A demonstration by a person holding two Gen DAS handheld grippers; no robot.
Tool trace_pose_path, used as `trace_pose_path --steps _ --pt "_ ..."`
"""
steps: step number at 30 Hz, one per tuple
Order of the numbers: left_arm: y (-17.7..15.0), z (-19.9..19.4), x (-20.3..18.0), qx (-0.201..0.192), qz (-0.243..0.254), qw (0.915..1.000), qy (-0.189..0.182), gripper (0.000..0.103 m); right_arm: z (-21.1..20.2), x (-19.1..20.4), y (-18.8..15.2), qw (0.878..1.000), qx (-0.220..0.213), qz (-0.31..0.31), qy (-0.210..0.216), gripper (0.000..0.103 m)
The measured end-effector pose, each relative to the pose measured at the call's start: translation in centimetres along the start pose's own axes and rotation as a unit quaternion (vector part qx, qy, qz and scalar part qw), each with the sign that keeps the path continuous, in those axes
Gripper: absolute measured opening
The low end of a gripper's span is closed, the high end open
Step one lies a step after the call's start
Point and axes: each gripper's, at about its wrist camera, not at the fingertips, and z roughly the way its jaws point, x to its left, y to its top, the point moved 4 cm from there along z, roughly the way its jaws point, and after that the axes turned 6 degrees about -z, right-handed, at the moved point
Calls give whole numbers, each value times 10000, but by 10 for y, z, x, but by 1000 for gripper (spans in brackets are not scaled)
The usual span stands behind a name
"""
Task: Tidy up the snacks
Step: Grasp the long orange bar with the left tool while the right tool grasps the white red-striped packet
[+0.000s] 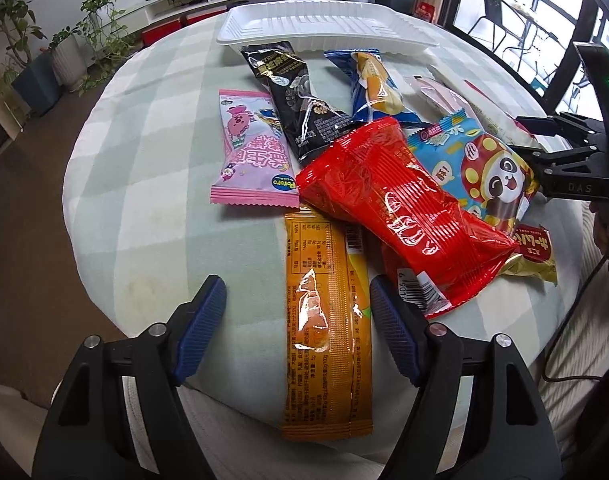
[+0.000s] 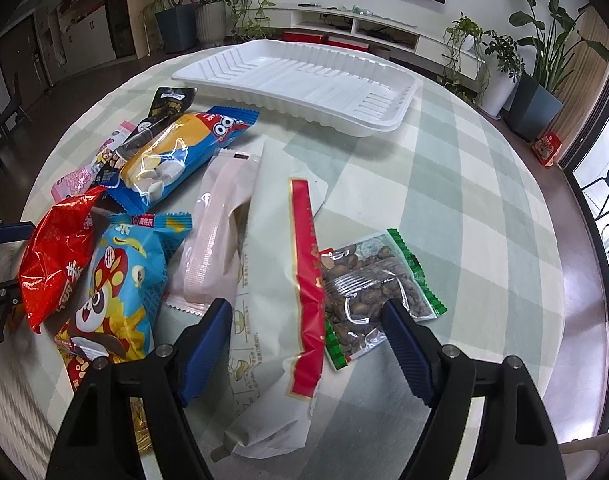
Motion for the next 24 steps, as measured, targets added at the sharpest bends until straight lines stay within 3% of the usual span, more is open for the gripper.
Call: trace_pose_path --steps 3,4,9,14,24 --pt "0 -3 -9 -15 162 9998 -109 49 -1 0 0 10000 -22 -22 -26 74" --pt "0 -4 -12 -18 212 9997 -141 38 -1 0 0 10000 -28 -43 -30 74" --pt "0 -4 -18 11 275 9995 -146 34 -2 0 1 9999 -86 -104 -68 64" --pt "0 -6 -19 19 305 9994 -148 25 -4 -2 1 9996 -175 -164 -116 50" --pt "3 -6 -9 80 -15 9995 -295 17 -8 -18 1 9991 -350 138 213 37"
